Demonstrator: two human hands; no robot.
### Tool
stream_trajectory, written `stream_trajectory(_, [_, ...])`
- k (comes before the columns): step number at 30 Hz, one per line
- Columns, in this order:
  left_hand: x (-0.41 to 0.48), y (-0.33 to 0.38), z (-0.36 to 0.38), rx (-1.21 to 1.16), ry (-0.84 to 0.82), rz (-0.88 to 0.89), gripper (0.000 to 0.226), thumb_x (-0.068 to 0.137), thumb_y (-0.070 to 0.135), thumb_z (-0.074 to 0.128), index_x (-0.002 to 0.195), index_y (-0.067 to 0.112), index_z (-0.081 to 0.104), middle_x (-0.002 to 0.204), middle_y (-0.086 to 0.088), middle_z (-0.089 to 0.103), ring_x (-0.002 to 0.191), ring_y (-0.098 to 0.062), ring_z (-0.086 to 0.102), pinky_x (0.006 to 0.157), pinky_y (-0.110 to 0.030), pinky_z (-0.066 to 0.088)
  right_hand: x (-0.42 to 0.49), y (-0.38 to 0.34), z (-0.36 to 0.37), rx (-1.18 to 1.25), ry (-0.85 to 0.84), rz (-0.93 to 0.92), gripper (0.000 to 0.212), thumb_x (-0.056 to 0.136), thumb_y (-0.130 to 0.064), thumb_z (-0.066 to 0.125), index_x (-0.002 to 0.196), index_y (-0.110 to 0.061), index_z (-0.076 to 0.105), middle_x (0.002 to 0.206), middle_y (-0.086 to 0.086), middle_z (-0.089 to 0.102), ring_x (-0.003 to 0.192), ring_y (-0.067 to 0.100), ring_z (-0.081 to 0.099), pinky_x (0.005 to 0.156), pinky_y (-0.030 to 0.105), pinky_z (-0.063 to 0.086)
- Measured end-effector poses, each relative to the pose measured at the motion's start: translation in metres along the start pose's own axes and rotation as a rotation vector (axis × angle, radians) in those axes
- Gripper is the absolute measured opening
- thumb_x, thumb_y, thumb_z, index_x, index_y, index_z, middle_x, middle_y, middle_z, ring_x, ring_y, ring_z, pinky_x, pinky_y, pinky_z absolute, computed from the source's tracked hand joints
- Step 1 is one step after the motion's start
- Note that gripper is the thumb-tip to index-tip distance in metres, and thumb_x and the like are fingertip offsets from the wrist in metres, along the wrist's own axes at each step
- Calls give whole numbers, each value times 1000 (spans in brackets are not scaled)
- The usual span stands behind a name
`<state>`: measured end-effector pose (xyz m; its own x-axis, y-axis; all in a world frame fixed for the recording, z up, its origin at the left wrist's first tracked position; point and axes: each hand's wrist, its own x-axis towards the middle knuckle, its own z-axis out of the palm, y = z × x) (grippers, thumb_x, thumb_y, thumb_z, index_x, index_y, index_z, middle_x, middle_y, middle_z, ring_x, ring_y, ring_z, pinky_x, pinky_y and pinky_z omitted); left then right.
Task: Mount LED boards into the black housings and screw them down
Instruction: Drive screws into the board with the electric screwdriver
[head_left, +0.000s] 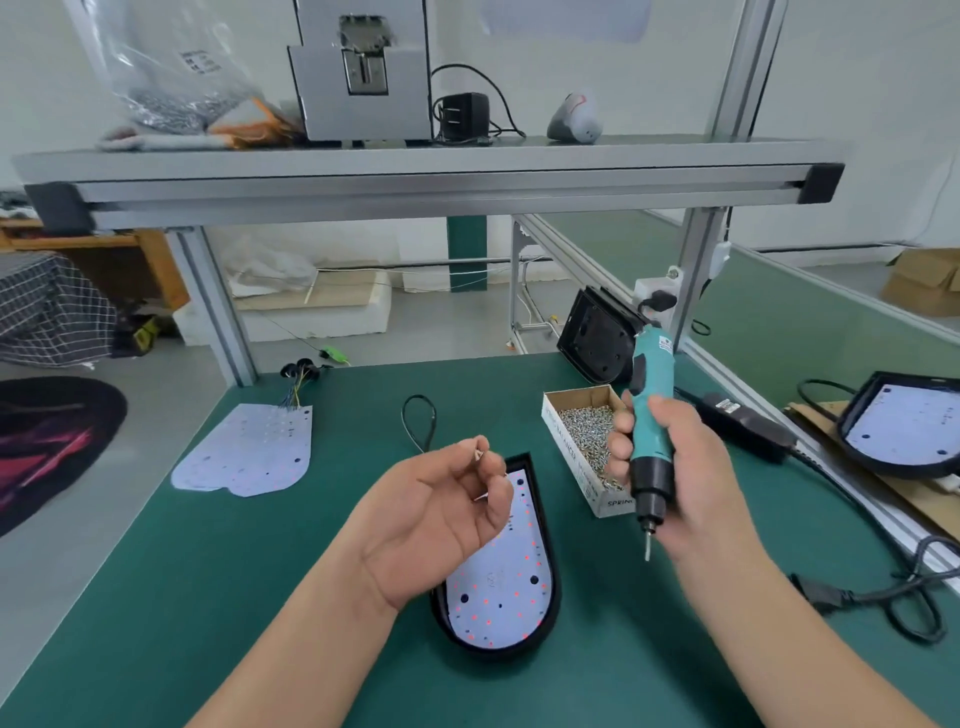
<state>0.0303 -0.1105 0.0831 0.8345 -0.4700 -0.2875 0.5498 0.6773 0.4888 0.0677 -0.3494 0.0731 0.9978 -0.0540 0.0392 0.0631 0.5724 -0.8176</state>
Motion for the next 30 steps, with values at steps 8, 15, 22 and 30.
stream_trajectory(8, [-13,-3,-13,141,40,72,7,90,6,68,95,5,63,91,-11,63,63,-12,47,43,-16,37,15,16,67,298,48,-13,9,102,-11,60,102,-3,57,79,11,66,71,27,71,65,36,61])
stream_trajectory(15, [-13,4,-26,469,106,247,15,84,10,81,89,10,67,95,-17,72,59,-10,48,44,-18,36,17,35,71,231,-5,-19,20,101,-33,66,108,-15,61,74,1,61,56,12,58,53,25,53])
stream_trajectory(22, [-7,-8,-29,587,142,285,20,73,7,83,79,12,64,80,-12,64,57,-12,39,45,-21,30,13,39,54,222,1,-6,10,97,-21,68,96,-17,59,74,1,58,56,12,56,53,24,52])
stream_trajectory(30, [-7,-10,-34,629,132,357,18,79,10,82,93,8,70,87,-15,69,56,-12,37,47,-20,31,15,36,46,236,-72,-7,28,97,-23,61,120,-7,64,76,4,55,55,13,48,52,25,44])
